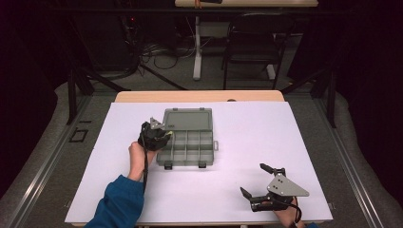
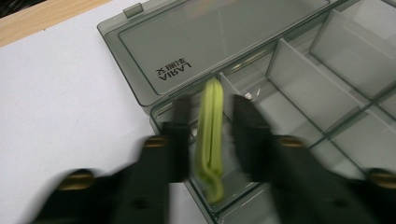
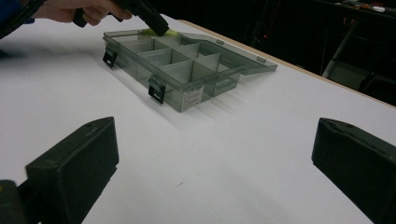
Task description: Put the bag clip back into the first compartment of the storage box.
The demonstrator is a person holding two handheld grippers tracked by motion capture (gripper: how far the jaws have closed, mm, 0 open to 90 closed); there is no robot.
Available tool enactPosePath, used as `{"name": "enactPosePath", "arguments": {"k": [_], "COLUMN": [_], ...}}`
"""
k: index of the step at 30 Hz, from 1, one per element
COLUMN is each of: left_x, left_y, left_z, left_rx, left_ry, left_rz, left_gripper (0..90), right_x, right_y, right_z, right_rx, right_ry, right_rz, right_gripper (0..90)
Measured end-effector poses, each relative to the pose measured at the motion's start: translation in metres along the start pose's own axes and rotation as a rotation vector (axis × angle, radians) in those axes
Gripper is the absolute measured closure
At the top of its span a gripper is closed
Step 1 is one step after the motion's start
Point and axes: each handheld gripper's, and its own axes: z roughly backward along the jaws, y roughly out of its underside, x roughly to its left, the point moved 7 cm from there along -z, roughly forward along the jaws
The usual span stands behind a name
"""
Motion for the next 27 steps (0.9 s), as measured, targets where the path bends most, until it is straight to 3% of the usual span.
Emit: {"name": "enactPosePath", "arguments": {"k": [1, 5, 11, 15, 27], "left_x": [0.000, 0.000, 0.000, -0.004, -0.025], "left_y": [0.000, -0.002, -0.005, -0.007, -0.005], "left_z": [0.000, 0.005, 0.018, 0.028, 0.057], "left_rx": [-0.003, -0.020, -0.056, -0.083, -0.126], "left_ry": [0.001, 0.000, 0.019, 0.028, 0.038], "left_rz": [-0.001, 0.010, 0.023, 0.016, -0.067], "left_gripper": [53.9, 35.6, 16.5, 11.9, 10.7], "right_x": [0.000, 0.000, -0.001, 0.000, 0.000], "right_y": [0.000, 0.000, -0.001, -0.001, -0.001], "right_z": [0.000, 0.000, 0.000, 0.000, 0.001], "right_rx": [0.000, -0.002, -0.005, -0.004, -0.002], "right_ry": [-0.002, 0.001, 0.000, -0.001, -0.001], "right_rz": [-0.001, -0.004, -0.003, -0.001, -0.004], "right_gripper": [0.1, 0.1, 0.1, 0.1, 0.1]}}
